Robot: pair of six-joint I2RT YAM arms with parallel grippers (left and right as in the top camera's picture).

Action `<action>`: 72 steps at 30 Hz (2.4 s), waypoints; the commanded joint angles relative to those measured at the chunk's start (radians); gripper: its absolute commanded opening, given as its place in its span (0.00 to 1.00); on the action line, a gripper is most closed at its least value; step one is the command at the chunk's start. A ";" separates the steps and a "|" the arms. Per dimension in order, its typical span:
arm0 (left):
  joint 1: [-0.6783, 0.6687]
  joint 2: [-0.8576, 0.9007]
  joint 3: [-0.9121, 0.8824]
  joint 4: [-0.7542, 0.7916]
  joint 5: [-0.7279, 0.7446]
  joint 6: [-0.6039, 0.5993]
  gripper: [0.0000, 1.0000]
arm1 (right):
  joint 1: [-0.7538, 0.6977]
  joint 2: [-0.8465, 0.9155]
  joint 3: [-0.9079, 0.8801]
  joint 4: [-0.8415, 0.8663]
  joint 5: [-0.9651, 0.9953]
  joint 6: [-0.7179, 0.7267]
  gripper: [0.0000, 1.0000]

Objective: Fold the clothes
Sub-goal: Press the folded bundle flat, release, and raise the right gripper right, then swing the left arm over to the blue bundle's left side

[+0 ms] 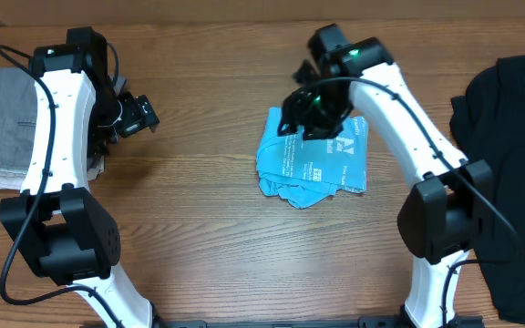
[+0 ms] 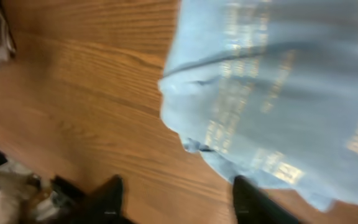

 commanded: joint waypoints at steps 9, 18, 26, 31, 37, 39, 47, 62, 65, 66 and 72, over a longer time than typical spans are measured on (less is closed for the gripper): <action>-0.002 -0.024 0.021 0.001 -0.003 -0.006 1.00 | -0.053 -0.014 -0.096 -0.014 -0.028 -0.016 0.04; -0.002 -0.024 0.021 0.000 -0.003 -0.006 1.00 | 0.002 -0.014 -0.439 0.334 -0.028 0.040 0.08; -0.002 -0.024 0.021 0.001 -0.003 -0.006 1.00 | -0.003 -0.019 -0.510 0.406 -0.029 0.035 0.06; -0.002 -0.024 0.021 0.001 -0.003 -0.006 1.00 | -0.049 -0.049 -0.330 0.233 -0.035 -0.001 0.06; -0.002 -0.024 0.021 0.000 -0.003 -0.006 1.00 | -0.159 -0.094 -0.068 0.016 0.089 -0.029 0.15; -0.002 -0.024 0.021 0.001 -0.003 -0.006 1.00 | -0.211 -0.095 -0.008 -0.024 0.158 -0.029 0.50; -0.002 -0.024 0.021 0.000 -0.003 -0.006 1.00 | -0.391 -0.093 0.015 -0.053 0.246 -0.029 1.00; -0.002 -0.024 0.021 0.166 0.180 -0.037 1.00 | -0.467 -0.093 0.015 -0.050 0.246 -0.029 1.00; -0.012 -0.024 0.021 0.243 0.395 0.032 0.86 | -0.467 -0.093 0.015 -0.050 0.246 -0.029 1.00; -0.025 -0.024 0.021 0.291 0.464 0.066 0.63 | -0.467 -0.093 0.015 -0.050 0.246 -0.029 1.00; -0.202 -0.018 0.021 0.552 0.444 0.046 0.04 | -0.467 -0.093 0.015 -0.050 0.246 -0.029 1.00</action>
